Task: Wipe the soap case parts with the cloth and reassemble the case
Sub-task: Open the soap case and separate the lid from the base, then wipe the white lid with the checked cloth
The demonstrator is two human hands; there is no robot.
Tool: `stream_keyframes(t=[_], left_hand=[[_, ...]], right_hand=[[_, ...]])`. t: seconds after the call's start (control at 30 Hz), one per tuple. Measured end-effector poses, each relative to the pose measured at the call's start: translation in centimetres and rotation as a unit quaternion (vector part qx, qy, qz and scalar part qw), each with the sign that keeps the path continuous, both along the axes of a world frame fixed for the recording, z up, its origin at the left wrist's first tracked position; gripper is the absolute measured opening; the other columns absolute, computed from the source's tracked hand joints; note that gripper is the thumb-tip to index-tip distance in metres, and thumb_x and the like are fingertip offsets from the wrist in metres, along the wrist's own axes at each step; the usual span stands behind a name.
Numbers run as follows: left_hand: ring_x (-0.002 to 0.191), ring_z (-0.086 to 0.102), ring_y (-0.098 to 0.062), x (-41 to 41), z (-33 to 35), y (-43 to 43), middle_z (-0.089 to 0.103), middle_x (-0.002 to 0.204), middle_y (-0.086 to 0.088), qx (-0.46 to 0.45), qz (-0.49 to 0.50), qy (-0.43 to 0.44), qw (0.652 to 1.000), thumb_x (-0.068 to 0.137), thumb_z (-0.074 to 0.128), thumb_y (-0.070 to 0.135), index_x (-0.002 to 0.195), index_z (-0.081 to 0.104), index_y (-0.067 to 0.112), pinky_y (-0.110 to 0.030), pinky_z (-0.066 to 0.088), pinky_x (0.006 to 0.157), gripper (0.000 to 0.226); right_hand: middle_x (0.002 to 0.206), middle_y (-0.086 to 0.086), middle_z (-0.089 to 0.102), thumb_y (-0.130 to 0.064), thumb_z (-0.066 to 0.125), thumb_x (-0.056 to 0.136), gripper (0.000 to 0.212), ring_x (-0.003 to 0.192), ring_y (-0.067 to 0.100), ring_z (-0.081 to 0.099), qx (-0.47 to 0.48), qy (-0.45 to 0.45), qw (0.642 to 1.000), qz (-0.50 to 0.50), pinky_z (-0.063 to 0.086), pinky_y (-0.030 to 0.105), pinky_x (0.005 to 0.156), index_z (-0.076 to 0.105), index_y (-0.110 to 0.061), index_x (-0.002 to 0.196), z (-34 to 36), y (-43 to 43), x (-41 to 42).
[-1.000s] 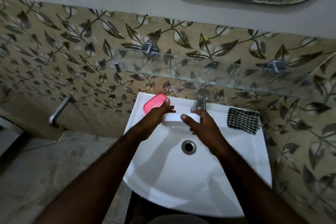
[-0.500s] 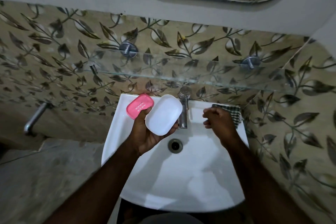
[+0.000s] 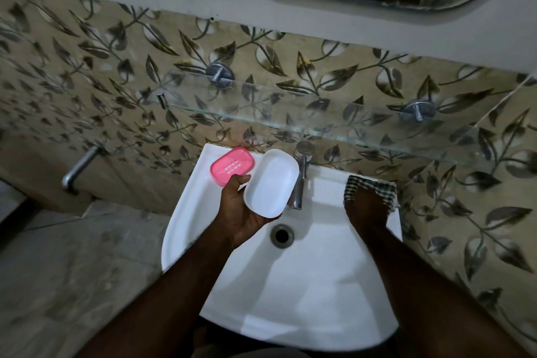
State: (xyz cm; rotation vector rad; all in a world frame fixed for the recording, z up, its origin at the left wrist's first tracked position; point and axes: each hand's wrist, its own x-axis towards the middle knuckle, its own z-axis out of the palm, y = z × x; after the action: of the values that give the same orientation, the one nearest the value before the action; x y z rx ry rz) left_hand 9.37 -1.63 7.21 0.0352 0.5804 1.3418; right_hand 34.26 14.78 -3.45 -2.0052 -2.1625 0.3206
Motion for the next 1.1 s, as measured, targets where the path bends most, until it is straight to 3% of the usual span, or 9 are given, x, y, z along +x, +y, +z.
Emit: stream_keyframes(t=[0.2, 0.37, 0.5, 0.63, 0.77, 0.83, 0.9, 1.03, 1.1], left_hand=[[0.106, 0.053, -0.042, 1.6, 1.1, 0.3, 0.05, 0.131, -0.026, -0.003, 0.021, 0.019, 1.0, 0.082, 0.049, 0.041, 0.142, 0.042, 0.003, -0.045, 0.055, 0.077, 0.071], [0.109, 0.055, -0.037, 2.8, 2.1, 1.3, 0.06, 0.125, -0.018, -0.023, 0.081, 0.051, 0.995, 0.092, 0.048, 0.044, 0.126, 0.059, 0.01, -0.038, 0.057, 0.071, 0.048], [0.125, 0.045, -0.037, 3.3, 2.2, 1.6, 0.048, 0.14, -0.019, -0.015, 0.095, 0.029, 0.995, 0.094, 0.047, 0.041, 0.14, 0.047, 0.008, -0.04, 0.053, 0.086, 0.057], [0.132, 0.039, -0.036, 3.4, 2.8, 0.9, 0.05, 0.139, -0.016, 0.014, 0.057, 0.021, 0.998, 0.09, 0.049, 0.041, 0.127, 0.059, 0.009, -0.046, 0.023, 0.115, 0.05], [0.137, 0.036, -0.033, 1.5, 4.1, -0.2, 0.049, 0.141, -0.014, 0.023, 0.037, -0.002, 0.999, 0.095, 0.04, 0.044, 0.13, 0.058, 0.009, -0.041, 0.028, 0.113, 0.052], [0.142, 0.033, -0.031, 0.1, 4.6, -0.6, 0.035, 0.154, -0.012, 0.031, 0.048, 0.0, 0.998, 0.094, 0.046, 0.043, 0.144, 0.042, 0.013, -0.041, 0.031, 0.111, 0.059], [0.138, 0.035, -0.032, -0.9, 5.3, -0.8, 0.025, 0.159, -0.009, 0.053, 0.051, -0.003, 0.997, 0.089, 0.055, 0.041, 0.15, 0.028, 0.018, -0.042, 0.039, 0.105, 0.071], [0.129, 0.041, -0.038, -2.6, 6.3, -1.4, 0.034, 0.153, -0.015, 0.081, 0.008, -0.023, 0.996, 0.086, 0.057, 0.039, 0.148, 0.033, 0.014, -0.048, 0.038, 0.106, 0.071], [0.13, 0.042, -0.038, -3.4, 6.3, -1.6, 0.037, 0.152, -0.017, 0.085, -0.004, -0.025, 0.996, 0.09, 0.051, 0.04, 0.145, 0.04, 0.012, -0.052, 0.026, 0.115, 0.063]], right_hand=[[0.097, 0.016, 0.071, -0.044, 0.058, 0.091, 0.039, 0.096, 0.037, 0.064, 0.017, 0.037, 0.999, -0.03, 0.05, 0.04, 0.082, 0.073, -0.008, 0.09, 3.2, 0.6, 0.1], [0.065, 0.007, 0.058, -0.028, 0.064, 0.089, 0.032, 0.065, 0.026, 0.055, -0.024, 0.354, 0.929, -0.107, 0.04, 0.031, 0.056, 0.054, -0.003, 0.073, 7.3, -3.2, -1.1], [0.064, 0.0, 0.047, -0.004, 0.05, 0.09, 0.022, 0.061, 0.012, 0.045, -0.066, 0.585, 0.798, -0.132, 0.035, 0.028, 0.058, 0.05, -0.009, 0.068, 11.1, -7.0, -2.7], [0.074, 0.009, 0.05, -0.011, 0.049, 0.089, 0.016, 0.07, 0.021, 0.053, -0.195, 0.741, 0.625, -0.148, 0.043, 0.033, 0.061, 0.053, -0.012, 0.073, 13.5, -9.7, -5.3], [0.113, 0.017, 0.07, -0.031, 0.044, 0.102, 0.04, 0.107, 0.029, 0.067, -0.255, 0.782, 0.56, -0.099, 0.052, 0.04, 0.09, 0.063, 0.002, 0.115, 16.6, -11.3, -7.7], [0.118, 0.016, 0.069, -0.04, 0.045, 0.099, 0.046, 0.112, 0.028, 0.065, -0.251, 0.777, 0.576, -0.032, 0.05, 0.042, 0.096, 0.062, -0.003, 0.12, 18.0, -12.1, -8.7], [0.118, 0.015, 0.069, -0.03, 0.057, 0.094, 0.035, 0.113, 0.03, 0.064, -0.218, 0.732, 0.645, 0.024, 0.049, 0.043, 0.098, 0.064, -0.006, 0.118, 18.3, -12.5, -9.9], [0.094, -0.001, 0.075, -0.014, 0.066, 0.091, 0.013, 0.091, 0.017, 0.07, -0.084, 0.566, 0.819, 0.038, 0.054, 0.035, 0.081, 0.07, -0.021, 0.101, 17.6, -13.1, -12.6], [0.084, -0.005, 0.074, -0.017, 0.063, 0.093, 0.009, 0.079, 0.01, 0.068, -0.043, 0.512, 0.857, 0.037, 0.051, 0.026, 0.072, 0.069, -0.022, 0.096, 17.4, -13.6, -13.6]])
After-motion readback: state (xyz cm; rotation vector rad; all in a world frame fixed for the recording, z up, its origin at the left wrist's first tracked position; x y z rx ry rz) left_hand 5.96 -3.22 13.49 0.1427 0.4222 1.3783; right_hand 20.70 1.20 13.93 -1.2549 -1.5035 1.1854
